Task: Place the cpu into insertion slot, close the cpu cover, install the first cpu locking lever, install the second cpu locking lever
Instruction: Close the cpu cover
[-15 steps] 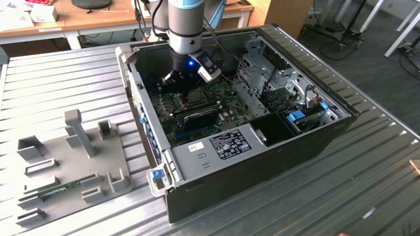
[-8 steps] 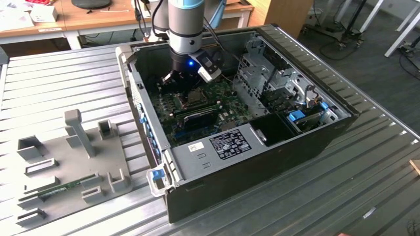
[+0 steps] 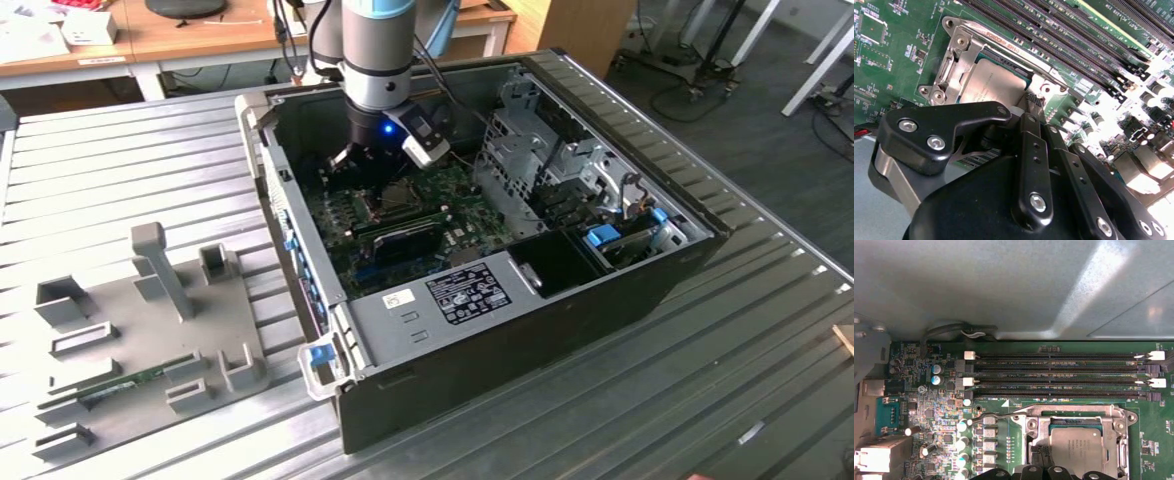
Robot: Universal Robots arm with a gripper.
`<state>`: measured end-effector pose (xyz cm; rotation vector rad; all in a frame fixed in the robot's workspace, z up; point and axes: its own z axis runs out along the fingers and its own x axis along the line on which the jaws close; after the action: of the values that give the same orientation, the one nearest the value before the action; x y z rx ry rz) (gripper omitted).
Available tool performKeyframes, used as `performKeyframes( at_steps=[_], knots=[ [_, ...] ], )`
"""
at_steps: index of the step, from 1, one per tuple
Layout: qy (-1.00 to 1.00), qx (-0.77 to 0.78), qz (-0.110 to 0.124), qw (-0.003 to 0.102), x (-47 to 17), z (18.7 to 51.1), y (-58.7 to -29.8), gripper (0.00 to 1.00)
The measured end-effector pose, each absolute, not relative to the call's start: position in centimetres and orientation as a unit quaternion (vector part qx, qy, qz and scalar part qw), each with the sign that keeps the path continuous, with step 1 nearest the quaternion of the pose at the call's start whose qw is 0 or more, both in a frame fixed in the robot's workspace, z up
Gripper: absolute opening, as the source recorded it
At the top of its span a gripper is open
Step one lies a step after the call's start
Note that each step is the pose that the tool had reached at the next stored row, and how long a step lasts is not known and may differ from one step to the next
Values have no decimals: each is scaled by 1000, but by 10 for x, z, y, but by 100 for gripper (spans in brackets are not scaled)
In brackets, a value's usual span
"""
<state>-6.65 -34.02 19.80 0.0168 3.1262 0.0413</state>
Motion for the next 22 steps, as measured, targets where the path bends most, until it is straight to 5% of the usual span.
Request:
performKeyframes(
  at_steps=[22],
  knots=[
    [1000,5,13,8,-66,198,-340,10]
  ],
)
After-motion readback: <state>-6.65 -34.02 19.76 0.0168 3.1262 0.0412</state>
